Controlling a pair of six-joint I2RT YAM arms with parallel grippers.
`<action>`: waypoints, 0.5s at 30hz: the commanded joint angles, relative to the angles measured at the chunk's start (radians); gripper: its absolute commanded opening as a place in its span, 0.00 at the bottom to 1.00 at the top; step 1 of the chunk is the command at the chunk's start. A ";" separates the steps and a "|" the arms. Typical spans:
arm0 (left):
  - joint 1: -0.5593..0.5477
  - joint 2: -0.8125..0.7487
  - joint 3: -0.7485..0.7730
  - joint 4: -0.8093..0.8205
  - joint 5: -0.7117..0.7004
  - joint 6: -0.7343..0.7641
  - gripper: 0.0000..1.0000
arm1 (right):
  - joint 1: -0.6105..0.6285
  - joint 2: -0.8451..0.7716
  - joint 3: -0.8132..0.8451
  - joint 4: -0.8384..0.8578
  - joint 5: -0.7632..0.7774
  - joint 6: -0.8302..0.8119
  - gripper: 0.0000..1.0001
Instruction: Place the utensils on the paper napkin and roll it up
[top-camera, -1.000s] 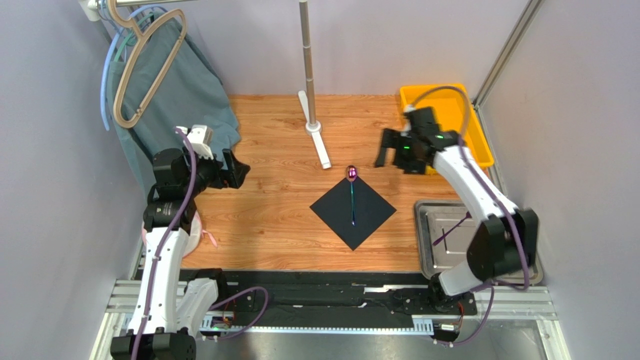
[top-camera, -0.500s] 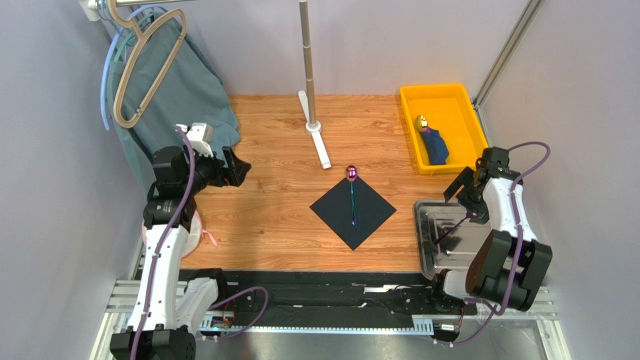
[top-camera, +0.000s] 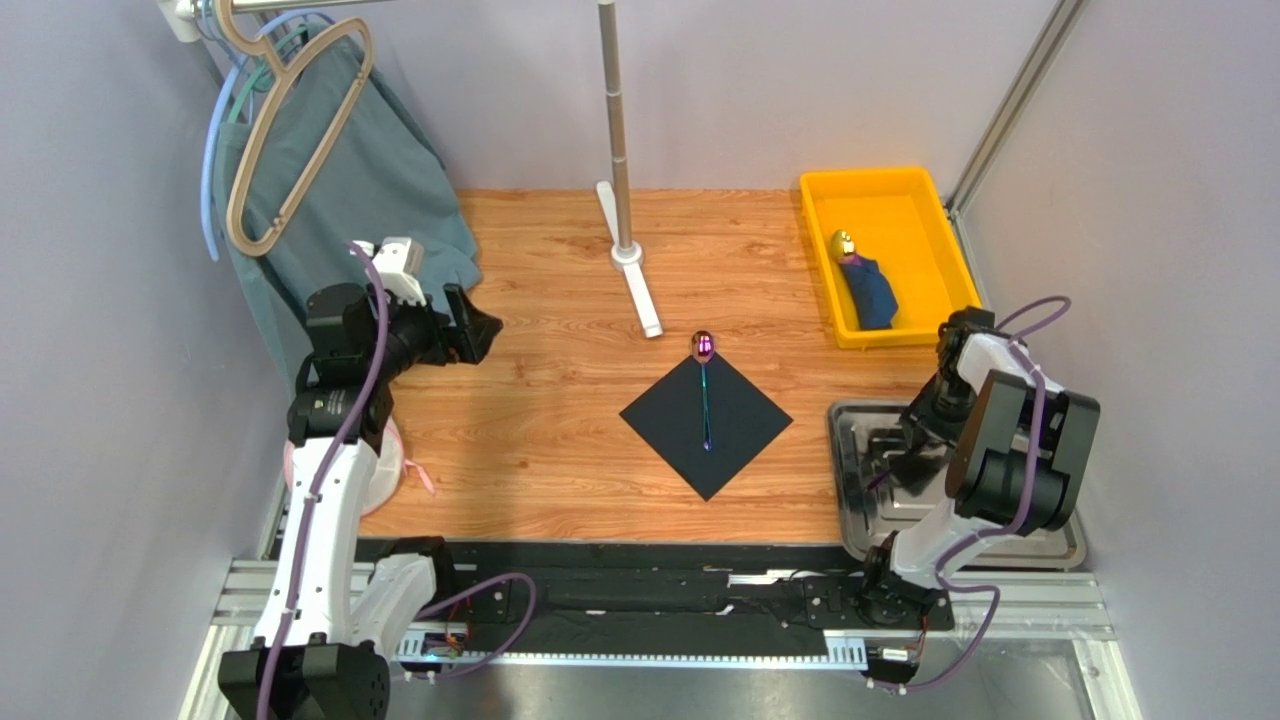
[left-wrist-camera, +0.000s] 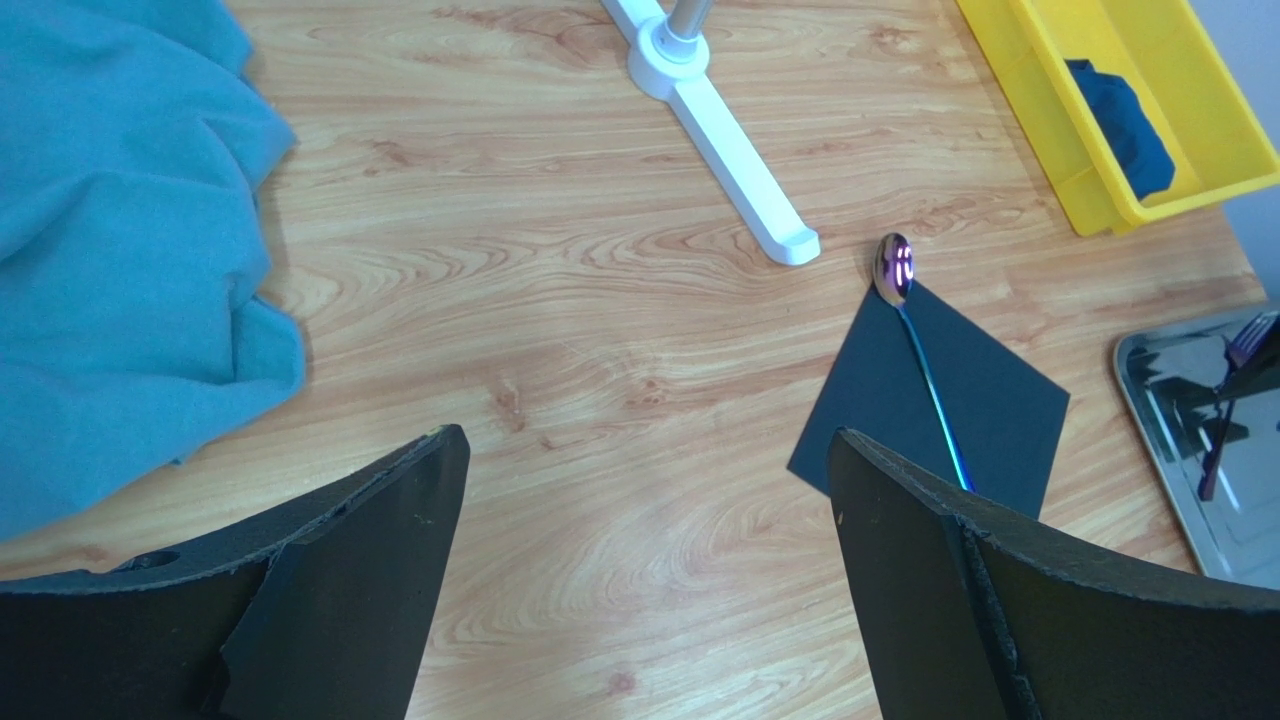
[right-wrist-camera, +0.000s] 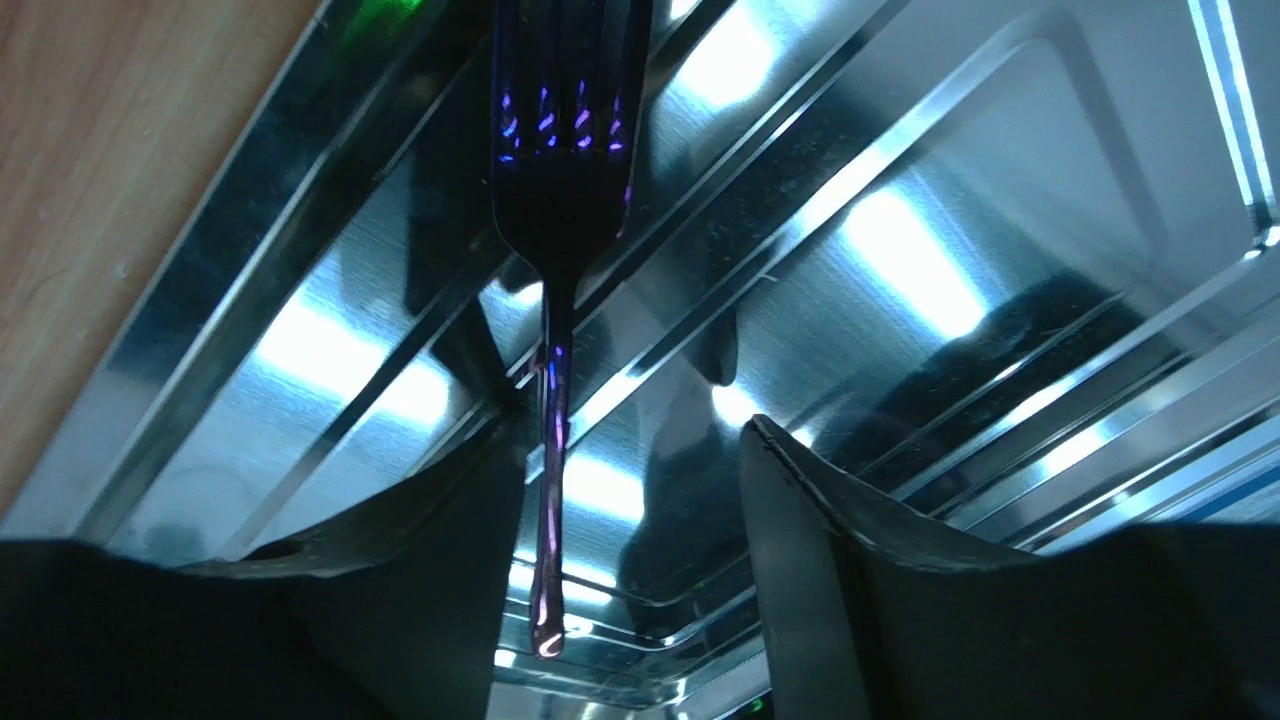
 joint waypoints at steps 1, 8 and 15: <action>0.004 0.015 0.018 0.055 0.010 -0.030 0.99 | -0.004 0.063 0.047 0.038 0.000 -0.005 0.54; 0.004 0.047 0.026 0.069 0.016 -0.042 0.99 | -0.002 0.022 0.073 0.015 -0.061 -0.019 0.15; 0.003 0.039 0.033 0.060 0.047 -0.033 0.99 | 0.010 -0.165 0.116 -0.035 -0.213 -0.066 0.00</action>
